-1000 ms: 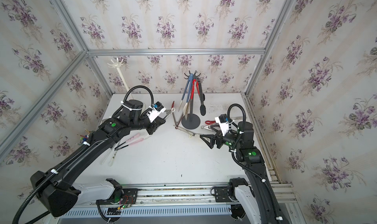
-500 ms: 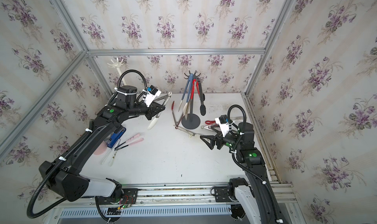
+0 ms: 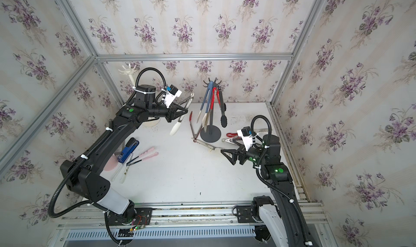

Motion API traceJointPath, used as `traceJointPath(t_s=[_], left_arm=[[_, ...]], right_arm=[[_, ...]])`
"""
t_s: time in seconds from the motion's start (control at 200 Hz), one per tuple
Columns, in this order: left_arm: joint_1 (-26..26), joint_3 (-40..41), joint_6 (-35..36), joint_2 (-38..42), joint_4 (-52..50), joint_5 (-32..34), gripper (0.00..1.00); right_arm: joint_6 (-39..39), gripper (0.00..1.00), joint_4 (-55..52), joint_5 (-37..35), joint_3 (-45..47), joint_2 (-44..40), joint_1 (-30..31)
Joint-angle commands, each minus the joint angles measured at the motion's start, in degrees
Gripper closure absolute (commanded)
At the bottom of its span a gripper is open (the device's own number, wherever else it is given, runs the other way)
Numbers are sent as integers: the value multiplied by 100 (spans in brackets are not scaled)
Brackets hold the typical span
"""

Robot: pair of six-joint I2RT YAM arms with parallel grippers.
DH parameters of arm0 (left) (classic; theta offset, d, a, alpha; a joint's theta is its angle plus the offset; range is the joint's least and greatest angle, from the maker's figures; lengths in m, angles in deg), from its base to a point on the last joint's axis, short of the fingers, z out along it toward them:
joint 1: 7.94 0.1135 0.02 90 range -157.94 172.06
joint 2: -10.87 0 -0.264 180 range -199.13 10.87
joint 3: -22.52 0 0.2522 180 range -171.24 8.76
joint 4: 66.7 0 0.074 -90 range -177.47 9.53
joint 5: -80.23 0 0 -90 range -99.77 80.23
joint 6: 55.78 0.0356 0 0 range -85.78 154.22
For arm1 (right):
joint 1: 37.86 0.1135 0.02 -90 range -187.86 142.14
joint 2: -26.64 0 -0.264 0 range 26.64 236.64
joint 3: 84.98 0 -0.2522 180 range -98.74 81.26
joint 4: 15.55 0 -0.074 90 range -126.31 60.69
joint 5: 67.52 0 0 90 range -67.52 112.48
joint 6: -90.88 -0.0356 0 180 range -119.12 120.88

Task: Hang food tongs on kitchen utensil racks
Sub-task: Hang the food tongs on the rack.

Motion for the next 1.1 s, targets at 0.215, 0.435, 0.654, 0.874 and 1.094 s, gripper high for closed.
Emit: traceJointPath(t_s=[0.215,0.435,0.654,0.874,1.094], left_arm=[[-2,-682,-113,-511,213,-393,100],[-68,-979,-258,-801,212,-494,100],[-117,-1089,-354,-955,210,-543,99],[-144,-1243,-424,-1057,210,-565,99],[-181,-1444,-526,-1205,210,-528,98]], right_arm=[[247,0,-97,17,-55,74,7],[353,0,-209,12,-28,74,13],[448,0,-331,-1,-8,17,15],[491,0,-386,-1,29,-18,8],[539,0,-457,-33,27,-54,12]])
